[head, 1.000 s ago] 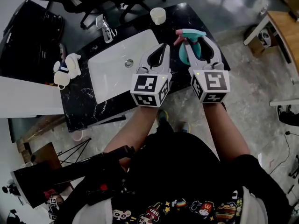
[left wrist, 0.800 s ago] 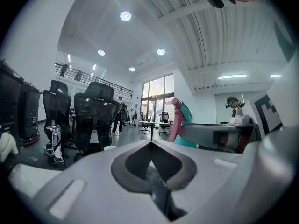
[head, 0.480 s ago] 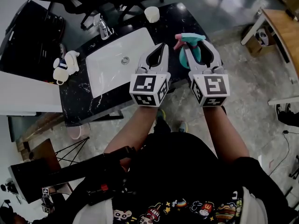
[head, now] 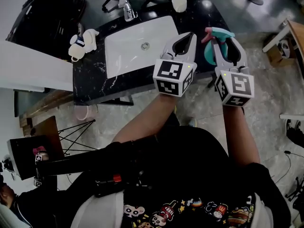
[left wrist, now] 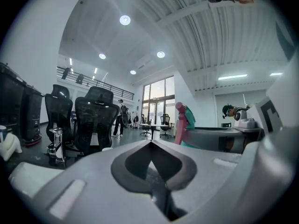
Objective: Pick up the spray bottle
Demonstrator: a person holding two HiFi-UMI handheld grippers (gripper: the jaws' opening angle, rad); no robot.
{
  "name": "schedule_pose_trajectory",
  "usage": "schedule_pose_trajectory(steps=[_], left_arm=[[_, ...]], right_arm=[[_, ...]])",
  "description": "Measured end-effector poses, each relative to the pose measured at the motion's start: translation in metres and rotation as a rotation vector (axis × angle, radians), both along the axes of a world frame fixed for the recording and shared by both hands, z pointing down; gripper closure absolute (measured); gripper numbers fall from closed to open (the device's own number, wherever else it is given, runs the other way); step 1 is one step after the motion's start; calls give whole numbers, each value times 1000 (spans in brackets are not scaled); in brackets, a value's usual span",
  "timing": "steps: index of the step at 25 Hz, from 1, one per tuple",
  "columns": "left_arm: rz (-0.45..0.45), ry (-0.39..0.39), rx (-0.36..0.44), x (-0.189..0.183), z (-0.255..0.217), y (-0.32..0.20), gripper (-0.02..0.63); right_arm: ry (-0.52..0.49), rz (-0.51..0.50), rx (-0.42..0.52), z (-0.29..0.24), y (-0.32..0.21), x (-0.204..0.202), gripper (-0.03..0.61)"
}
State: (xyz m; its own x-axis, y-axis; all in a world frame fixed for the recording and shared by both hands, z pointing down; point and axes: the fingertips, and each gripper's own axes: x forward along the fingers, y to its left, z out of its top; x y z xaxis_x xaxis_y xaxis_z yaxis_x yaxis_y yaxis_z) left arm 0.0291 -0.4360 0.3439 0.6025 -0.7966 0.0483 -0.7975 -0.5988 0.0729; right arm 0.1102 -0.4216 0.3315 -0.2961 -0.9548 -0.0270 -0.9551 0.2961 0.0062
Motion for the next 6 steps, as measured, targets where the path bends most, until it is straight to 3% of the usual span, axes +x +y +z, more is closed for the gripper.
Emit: schedule_pose_trajectory(steps=[6], left_arm=[[-6,-3,-1,-4,3,-1,614]], right_arm=[[15,-3,4,0,-3,-2,413]])
